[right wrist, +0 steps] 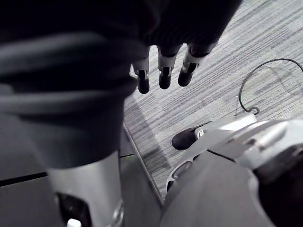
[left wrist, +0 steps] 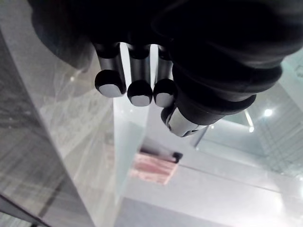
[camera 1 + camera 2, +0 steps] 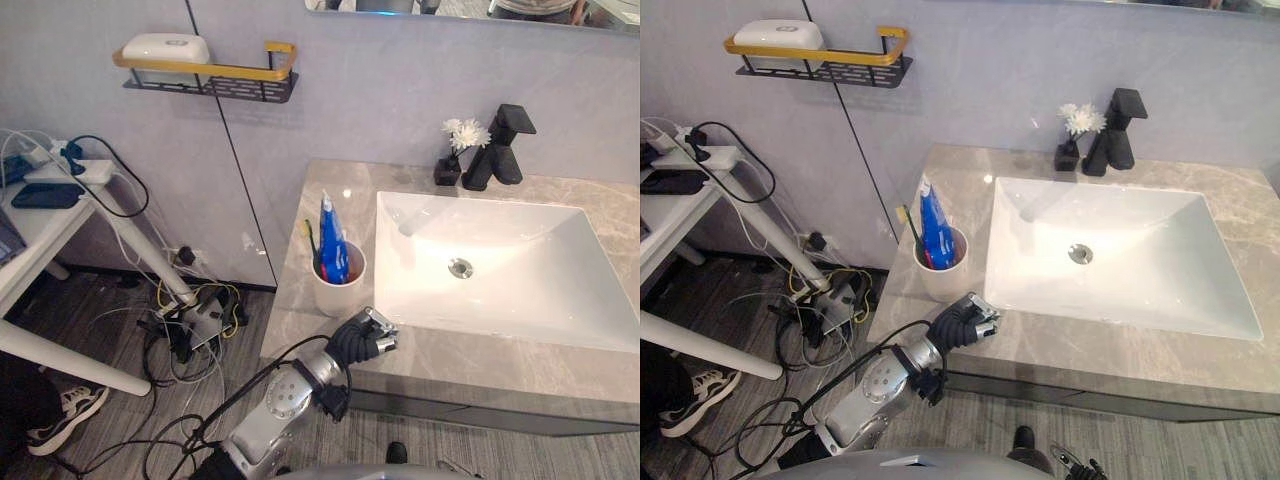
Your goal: Organize washtable
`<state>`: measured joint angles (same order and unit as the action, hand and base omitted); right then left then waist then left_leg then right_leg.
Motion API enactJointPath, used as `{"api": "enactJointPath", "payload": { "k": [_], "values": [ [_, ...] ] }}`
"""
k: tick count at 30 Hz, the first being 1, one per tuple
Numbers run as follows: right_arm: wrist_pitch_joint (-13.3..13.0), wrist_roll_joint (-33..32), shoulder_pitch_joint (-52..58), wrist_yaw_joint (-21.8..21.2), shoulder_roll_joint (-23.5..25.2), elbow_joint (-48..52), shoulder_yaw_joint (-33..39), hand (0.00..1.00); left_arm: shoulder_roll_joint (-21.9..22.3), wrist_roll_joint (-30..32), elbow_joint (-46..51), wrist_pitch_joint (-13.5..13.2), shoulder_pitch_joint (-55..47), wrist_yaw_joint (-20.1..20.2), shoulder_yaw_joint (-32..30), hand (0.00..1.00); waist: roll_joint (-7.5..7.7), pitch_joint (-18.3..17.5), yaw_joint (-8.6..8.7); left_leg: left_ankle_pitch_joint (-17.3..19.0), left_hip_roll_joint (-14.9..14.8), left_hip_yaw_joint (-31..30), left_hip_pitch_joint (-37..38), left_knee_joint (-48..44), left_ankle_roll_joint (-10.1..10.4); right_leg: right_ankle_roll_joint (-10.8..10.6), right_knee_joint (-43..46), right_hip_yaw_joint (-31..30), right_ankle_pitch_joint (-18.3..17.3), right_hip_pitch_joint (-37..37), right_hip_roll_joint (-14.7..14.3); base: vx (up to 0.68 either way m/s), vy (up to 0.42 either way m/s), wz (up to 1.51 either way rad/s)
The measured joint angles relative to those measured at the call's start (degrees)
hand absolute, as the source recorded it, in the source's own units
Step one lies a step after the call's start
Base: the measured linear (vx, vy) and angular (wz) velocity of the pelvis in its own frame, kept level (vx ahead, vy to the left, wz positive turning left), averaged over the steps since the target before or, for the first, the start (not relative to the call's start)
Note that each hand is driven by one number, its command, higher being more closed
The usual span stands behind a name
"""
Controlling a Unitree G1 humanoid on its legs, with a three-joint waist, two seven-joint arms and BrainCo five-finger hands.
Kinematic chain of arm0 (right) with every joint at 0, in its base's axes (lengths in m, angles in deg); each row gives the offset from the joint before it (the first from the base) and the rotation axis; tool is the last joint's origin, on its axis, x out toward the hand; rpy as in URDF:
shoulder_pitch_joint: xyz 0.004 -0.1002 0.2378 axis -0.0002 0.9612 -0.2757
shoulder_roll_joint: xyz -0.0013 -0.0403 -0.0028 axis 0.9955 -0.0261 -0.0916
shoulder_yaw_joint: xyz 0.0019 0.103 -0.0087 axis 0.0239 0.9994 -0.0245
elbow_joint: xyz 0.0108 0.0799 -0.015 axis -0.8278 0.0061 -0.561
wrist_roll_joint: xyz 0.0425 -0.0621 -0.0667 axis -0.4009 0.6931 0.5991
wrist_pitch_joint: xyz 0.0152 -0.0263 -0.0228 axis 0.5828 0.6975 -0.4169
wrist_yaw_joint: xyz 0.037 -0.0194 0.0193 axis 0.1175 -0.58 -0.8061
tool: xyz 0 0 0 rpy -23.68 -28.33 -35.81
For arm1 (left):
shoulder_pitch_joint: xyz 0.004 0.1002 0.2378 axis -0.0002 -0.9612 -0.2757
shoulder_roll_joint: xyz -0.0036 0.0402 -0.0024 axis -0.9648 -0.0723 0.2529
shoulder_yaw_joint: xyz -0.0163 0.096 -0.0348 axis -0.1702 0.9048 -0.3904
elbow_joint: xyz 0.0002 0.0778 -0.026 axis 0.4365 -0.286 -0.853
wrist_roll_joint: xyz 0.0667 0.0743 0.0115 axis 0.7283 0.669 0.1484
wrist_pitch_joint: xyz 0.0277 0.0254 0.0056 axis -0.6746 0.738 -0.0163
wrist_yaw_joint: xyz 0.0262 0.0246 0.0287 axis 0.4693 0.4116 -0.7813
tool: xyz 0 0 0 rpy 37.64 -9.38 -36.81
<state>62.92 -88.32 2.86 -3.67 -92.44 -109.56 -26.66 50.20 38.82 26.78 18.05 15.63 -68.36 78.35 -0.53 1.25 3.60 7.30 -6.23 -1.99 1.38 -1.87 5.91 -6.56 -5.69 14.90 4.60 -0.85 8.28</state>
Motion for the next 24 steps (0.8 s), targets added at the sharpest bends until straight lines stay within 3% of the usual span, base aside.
{"api": "enactJointPath", "payload": {
  "k": [8,24],
  "values": [
    [0.2,0.0,-0.1,0.0,0.2,0.0,1.0,0.00,0.0,0.8,-0.1,0.0,-0.1,-0.9,-4.1,1.00,-0.08,0.1,0.56,0.1,0.0,0.3,0.1,0.1,0.0,0.0,0.0,-0.3,0.0,-0.1,0.0,0.00,0.001,0.00],
    [0.2,0.1,-0.1,-0.7,0.1,0.0,1.4,0.00,-0.1,3.7,-1.3,-0.1,2.0,-1.3,-6.5,1.00,-0.15,0.2,0.66,0.5,0.0,2.5,0.9,0.5,-0.2,-0.2,0.0,-2.2,0.1,-0.9,-0.1,0.01,0.005,-0.07]
  ]
}}
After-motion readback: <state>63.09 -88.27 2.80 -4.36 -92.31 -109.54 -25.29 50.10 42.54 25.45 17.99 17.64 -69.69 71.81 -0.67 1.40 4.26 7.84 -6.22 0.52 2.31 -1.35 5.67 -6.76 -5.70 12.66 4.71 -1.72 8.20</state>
